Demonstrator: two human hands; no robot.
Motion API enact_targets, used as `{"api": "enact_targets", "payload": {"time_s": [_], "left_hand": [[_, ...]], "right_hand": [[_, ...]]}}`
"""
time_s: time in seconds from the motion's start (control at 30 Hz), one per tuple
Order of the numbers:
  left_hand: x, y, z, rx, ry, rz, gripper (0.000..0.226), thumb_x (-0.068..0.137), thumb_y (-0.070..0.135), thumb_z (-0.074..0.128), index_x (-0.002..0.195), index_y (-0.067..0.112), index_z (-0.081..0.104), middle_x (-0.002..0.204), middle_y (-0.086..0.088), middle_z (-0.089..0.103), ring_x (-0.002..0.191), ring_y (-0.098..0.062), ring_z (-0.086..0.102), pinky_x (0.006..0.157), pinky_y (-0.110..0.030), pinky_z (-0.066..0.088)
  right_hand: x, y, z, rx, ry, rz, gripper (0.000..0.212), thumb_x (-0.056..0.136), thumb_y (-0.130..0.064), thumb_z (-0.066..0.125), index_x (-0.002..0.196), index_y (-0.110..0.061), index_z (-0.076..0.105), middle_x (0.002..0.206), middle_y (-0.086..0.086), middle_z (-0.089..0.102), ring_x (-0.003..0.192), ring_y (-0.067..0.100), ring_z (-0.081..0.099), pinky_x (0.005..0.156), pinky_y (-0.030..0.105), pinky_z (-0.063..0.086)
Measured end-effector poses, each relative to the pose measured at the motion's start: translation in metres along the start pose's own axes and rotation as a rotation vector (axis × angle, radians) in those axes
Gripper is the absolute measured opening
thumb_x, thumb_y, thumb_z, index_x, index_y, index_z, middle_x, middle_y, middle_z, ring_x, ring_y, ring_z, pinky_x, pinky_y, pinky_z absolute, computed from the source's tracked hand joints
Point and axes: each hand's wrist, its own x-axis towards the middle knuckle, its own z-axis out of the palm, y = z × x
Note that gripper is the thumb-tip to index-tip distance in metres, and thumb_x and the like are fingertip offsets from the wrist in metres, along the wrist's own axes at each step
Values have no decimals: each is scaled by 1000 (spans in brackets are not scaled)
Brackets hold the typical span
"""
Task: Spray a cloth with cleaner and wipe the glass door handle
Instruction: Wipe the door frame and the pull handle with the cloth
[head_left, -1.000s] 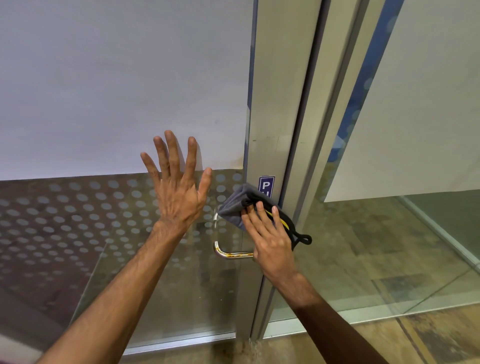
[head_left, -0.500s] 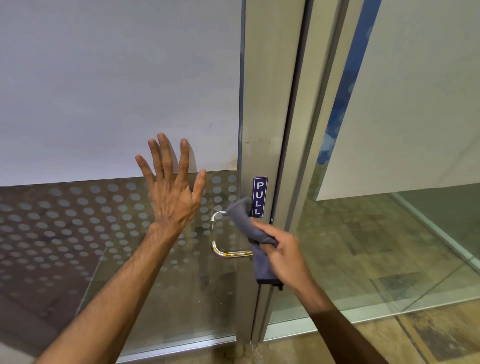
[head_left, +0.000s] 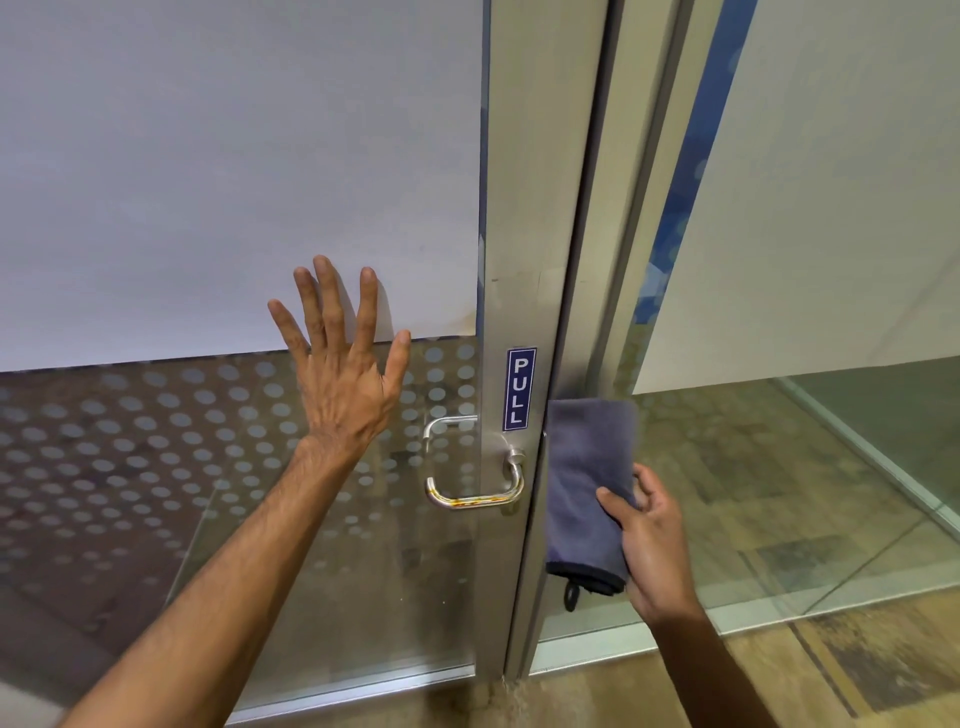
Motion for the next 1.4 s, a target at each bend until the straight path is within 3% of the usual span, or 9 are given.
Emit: {"api": "enact_targets", "payload": {"time_s": [0.2, 0.43, 0.6, 0.73, 0.87, 1.03, 1.13, 1.33, 1.4], "left_hand": [[-1, -3, 1, 3, 7, -2, 80, 109, 52, 41, 166, 25, -8, 167, -33, 19, 158, -18, -29, 126, -53, -19], [-9, -3, 3, -6, 19, 1, 78, 109, 52, 42, 167, 23, -3, 166, -33, 18, 158, -18, -28, 126, -58, -12], [-15, -8, 8, -15, 36, 13, 79, 109, 50, 45, 167, 26, -2, 167, -30, 13, 160, -20, -24, 127, -60, -9], [-17, -12, 13, -10, 34, 15, 79, 109, 52, 43, 167, 28, -5, 167, -26, 7, 160, -20, -24, 127, -58, -11], [-18, -14, 17, 3, 43, 20, 80, 108, 53, 42, 167, 28, -7, 170, -20, 4, 160, -20, -25, 127, -57, -13], [-17, -13, 19, 26, 50, 16, 80, 108, 54, 41, 166, 27, -7, 165, -27, 12, 159, -19, -26, 127, -55, -16], [-16, -13, 19, 37, 42, 3, 78, 109, 53, 39, 166, 27, -6, 165, -27, 11, 159, -19, -28, 126, -57, -16], [-15, -12, 20, 53, 53, -28, 70, 110, 52, 38, 166, 19, 15, 164, -26, 11, 158, -19, -29, 124, -58, -18], [-14, -14, 21, 60, 57, -20, 73, 109, 54, 39, 167, 22, 6, 164, -25, 10, 158, -19, -30, 123, -58, -20]], "right_hand": [[5, 42, 11, -575, 73, -255, 36, 94, 7, 61, 123, -11, 51, 117, 7, 70, 105, 27, 70, 91, 46, 56], [18, 80, 57, -842, -5, -304, 41, 95, 6, 55, 132, -7, 46, 122, 14, 63, 99, 28, 66, 85, 48, 60], [31, 91, 63, -817, -90, -253, 57, 99, 0, 55, 152, -13, 39, 150, 10, 50, 133, 29, 55, 110, 48, 49], [27, 106, 52, -916, -184, -373, 87, 85, 18, 58, 157, -22, 34, 169, 3, 21, 153, 18, 30, 123, 42, 35], [21, 99, 65, -385, -111, -199, 56, 87, 0, 54, 132, -33, 58, 159, 1, 35, 139, -10, 38, 115, 20, 37], [36, 86, 93, 62, 150, 60, 12, 103, -22, 59, 110, -13, 62, 131, 24, 60, 121, 34, 62, 108, 52, 49], [41, 84, 106, 103, 286, 173, 27, 95, -20, 73, 110, -15, 51, 118, 18, 63, 95, 21, 65, 80, 28, 56], [41, 80, 115, 162, 284, 283, 58, 89, -23, 79, 136, 1, 57, 134, 19, 67, 122, 32, 66, 108, 50, 51], [40, 83, 112, 177, 256, 325, 61, 90, -26, 78, 140, 0, 53, 138, 19, 64, 127, 34, 63, 111, 53, 48]]}}
